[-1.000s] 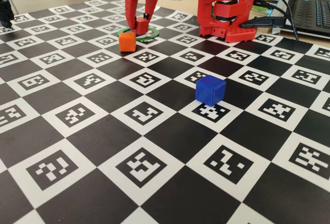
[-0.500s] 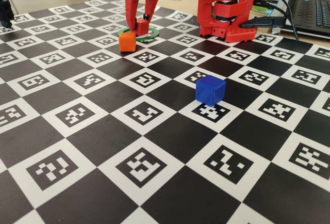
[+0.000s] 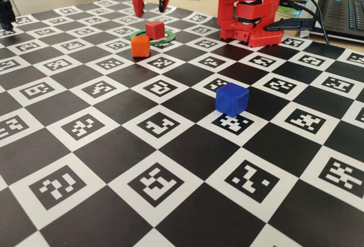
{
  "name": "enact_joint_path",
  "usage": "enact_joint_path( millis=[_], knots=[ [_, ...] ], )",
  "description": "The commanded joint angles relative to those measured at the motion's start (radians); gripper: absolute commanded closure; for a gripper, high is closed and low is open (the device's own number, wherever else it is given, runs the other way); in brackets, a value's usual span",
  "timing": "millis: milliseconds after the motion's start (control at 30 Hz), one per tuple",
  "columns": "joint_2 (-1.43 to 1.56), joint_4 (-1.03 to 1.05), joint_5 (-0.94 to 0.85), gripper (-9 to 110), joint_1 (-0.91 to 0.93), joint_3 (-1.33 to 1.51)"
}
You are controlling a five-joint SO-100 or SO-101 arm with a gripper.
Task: Grab the red cube then put it in the green circle then put the blue cube on top and finally the orange cube on top
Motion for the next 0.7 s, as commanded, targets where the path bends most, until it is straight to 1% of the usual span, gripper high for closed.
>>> enact_joint_path(
  millis=[0,167,267,467,667],
  knots=[
    [0.061,0.12,0.081,71,-0.081,-0.239],
    [0.064,0.296,0.288,70,-0.262,-0.408],
    [0.066,0.365,0.436,69,-0.413,-0.466],
    [0.043,0.385,0.759,69,-0.744,-0.505],
    [-0.13,0.416,1.115,68,-1.046,-0.597]
  ],
)
